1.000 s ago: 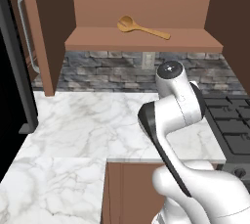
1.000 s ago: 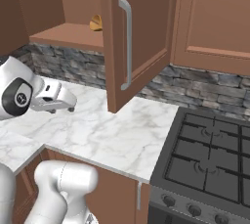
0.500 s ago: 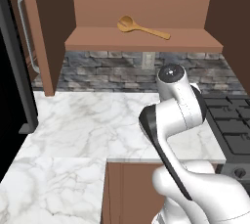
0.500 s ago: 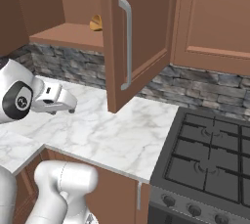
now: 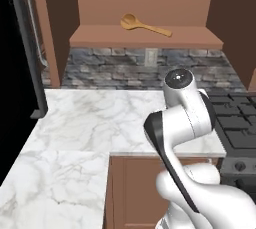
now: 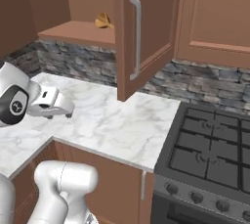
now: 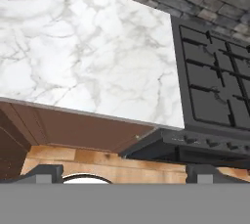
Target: Organize the utensils by type. Pick up the wooden spoons from the counter and place them in the open cabinet. Then pick up the metallic utensils from the counter and place them in the open drawer.
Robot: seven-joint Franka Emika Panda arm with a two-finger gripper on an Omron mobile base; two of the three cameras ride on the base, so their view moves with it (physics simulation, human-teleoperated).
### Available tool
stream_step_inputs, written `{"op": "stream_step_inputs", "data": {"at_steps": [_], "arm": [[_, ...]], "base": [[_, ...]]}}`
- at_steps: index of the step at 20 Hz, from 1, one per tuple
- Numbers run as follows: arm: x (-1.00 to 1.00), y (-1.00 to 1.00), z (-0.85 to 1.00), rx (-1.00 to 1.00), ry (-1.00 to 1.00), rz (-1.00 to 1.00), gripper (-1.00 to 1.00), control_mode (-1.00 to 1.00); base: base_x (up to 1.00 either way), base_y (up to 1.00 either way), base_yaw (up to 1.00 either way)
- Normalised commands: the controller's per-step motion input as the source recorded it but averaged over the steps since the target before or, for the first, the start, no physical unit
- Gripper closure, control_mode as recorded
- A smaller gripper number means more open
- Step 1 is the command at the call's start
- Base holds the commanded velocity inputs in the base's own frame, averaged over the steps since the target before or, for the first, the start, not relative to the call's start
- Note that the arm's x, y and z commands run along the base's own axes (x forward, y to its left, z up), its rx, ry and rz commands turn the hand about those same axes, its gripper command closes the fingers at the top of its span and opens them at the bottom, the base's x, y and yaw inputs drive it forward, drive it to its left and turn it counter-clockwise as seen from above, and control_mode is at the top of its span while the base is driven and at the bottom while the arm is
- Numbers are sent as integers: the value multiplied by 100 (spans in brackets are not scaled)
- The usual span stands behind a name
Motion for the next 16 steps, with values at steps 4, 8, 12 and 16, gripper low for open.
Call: {"op": "stream_step_inputs", "data": {"at_steps": [4,8,12,16], "arm": [[0,0,0,0,0,0,-100,100],[0,0,0,0,0,0,-100,100],[0,0,0,0,0,0,-100,100],[0,0,0,0,0,0,-100,100]], "base": [[-80,-6,-1],[-63,-24,-23],[-6,-25,-88],[0,-19,-100]]}}
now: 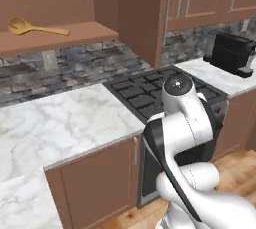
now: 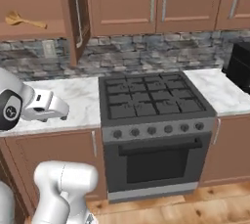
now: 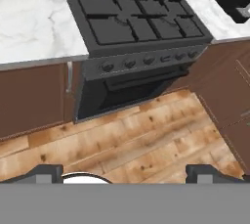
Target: Organize the utensils by type. Pick up the wooden spoons from the counter and place them in the open cabinet. Then pick up the metallic utensils from the counter and place them in the open drawer.
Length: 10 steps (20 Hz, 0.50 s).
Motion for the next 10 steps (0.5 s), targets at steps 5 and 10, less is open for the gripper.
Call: {"op": "stream_step_inputs", "data": {"at_steps": [5,10], "arm": [[0,0,0,0,0,0,-100,100],[0,0,0,0,0,0,-100,100]], "base": [[0,-21,-100],[0,-21,-100]]}}
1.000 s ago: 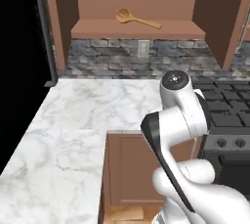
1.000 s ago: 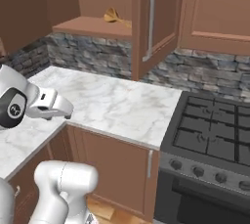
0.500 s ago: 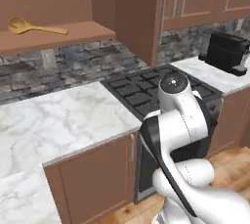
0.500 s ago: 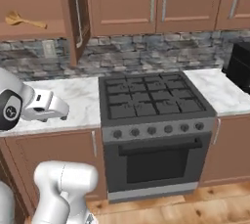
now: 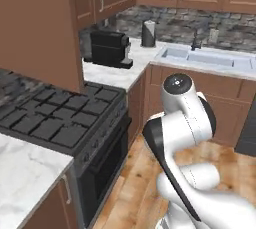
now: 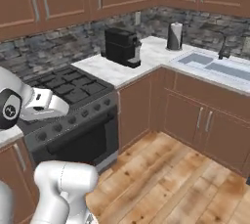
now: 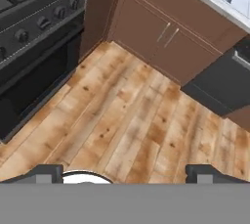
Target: Organize the utensils by type. Pick up the wooden spoons from the counter and place them in the open cabinet. Then pick up the metallic utensils from the counter and place them in the open drawer.
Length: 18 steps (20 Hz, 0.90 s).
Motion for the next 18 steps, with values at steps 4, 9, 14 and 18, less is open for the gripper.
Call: {"op": "stream_step_inputs", "data": {"at_steps": [4,9,14,18], "arm": [[0,0,0,0,0,0,-100,100],[0,0,0,0,0,0,-100,100],[0,0,0,0,0,0,-100,100],[0,0,0,0,0,0,-100,100]], "base": [[0,-21,-100],[0,-27,-100],[1,-40,-93],[43,-51,-49]]}}
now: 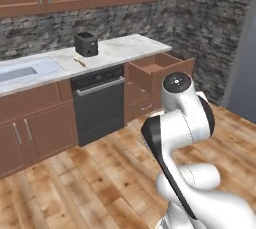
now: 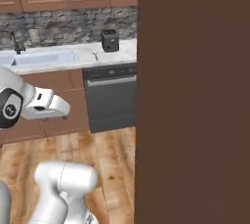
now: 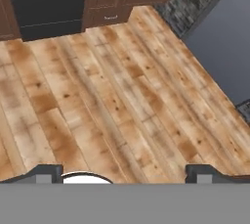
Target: Organize the utensils by type. Pick up the wooden spoons from the counter and place them in the open cabinet. Then pick up the metallic utensils from the counter and place them in the open drawer.
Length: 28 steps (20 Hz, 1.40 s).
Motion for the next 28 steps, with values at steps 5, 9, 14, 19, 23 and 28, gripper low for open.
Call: {"op": "stream_step_inputs", "data": {"at_steps": [5,9,14,19,23,28], "arm": [[0,0,0,0,0,0,-100,100],[0,0,0,0,0,0,-100,100],[0,0,0,0,0,0,-100,100],[0,0,0,0,0,0,-100,100],[0,0,0,0,0,0,-100,100],[0,0,0,0,0,0,-100,100]], "base": [[96,-23,-6],[100,-14,6],[100,-2,18],[99,0,26],[98,3,30],[100,14,31]]}}
